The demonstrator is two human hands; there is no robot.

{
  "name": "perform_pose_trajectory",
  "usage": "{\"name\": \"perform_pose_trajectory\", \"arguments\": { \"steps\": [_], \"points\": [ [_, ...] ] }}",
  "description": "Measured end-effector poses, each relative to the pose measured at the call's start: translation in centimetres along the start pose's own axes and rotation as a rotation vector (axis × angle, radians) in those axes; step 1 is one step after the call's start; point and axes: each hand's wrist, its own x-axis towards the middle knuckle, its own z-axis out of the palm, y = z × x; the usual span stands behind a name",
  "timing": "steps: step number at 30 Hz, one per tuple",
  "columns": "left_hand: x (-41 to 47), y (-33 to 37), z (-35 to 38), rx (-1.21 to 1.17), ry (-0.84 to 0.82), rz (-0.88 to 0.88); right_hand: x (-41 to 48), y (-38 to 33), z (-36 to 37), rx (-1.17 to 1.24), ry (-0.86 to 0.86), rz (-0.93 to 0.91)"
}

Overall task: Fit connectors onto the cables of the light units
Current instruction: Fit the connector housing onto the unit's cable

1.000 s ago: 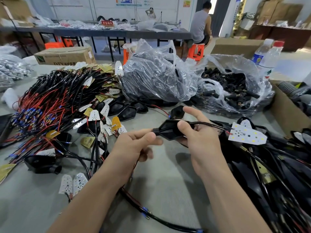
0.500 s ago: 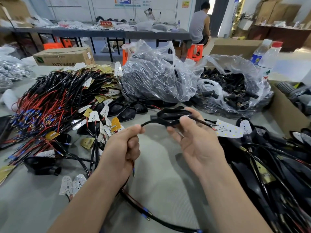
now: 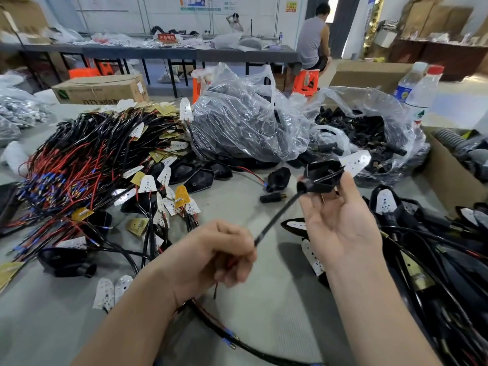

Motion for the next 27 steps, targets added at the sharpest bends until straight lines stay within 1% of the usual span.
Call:
{"name": "perform_pose_trajectory", "arguments": {
  "steps": [2,4,6,7,8,9,12,14,16,18,20,23,27],
  "points": [
    [-0.2,0.0,0.0,0.011,-0.262,-0.035,-0.2,0.2,0.3,0.002,0.0,0.017],
    [-0.2,0.1,0.1,0.026,-0.439,-0.069,-0.3,0.7,0.6,-0.062,-0.014,0.024],
    [-0.2,0.1,0.2,0.116,-0.502,-0.097,-0.2,1.3,0.5,-0.207,-0.029,0.015],
    [-0.1,-0.2,0.2,0.168,-0.484,-0.097,-0.2,1.5,0.4,-0.274,-0.037,0.011],
    [0.1,-0.4,0.1,0.202,-0.431,-0.097,-0.1,1.7,0.4,-0.332,-0.046,0.019],
    [0.3,-0.6,0.3,0.205,-0.339,-0.108,-0.1,1.9,0.2,-0.387,-0.055,0.039],
    [1.4,-0.8,0.9,0.038,0.06,-0.145,-0.1,2.6,-0.2,-0.539,-0.121,0.112],
    [2.0,-0.8,1.2,-0.086,0.271,-0.089,-0.3,3.2,-0.4,-0.658,-0.205,0.117],
    [2.4,-0.8,1.3,-0.125,0.399,0.001,-0.7,3.9,-0.4,-0.802,-0.286,0.118],
    [2.6,-0.9,1.1,-0.085,0.507,0.054,-1.2,4.7,-0.3,-0.901,-0.337,0.13],
    [2.6,-0.9,0.8,-0.064,0.585,0.077,-1.4,5.4,-0.2,-0.953,-0.346,0.124],
    [2.5,-0.7,0.6,-0.05,0.619,0.09,-1.6,5.7,-0.1,-1.003,-0.345,0.076],
    [2.4,-0.6,0.3,-0.082,0.68,0.159,-1.6,6.0,-0.5,-1.063,-0.307,-0.053]
  ]
}}
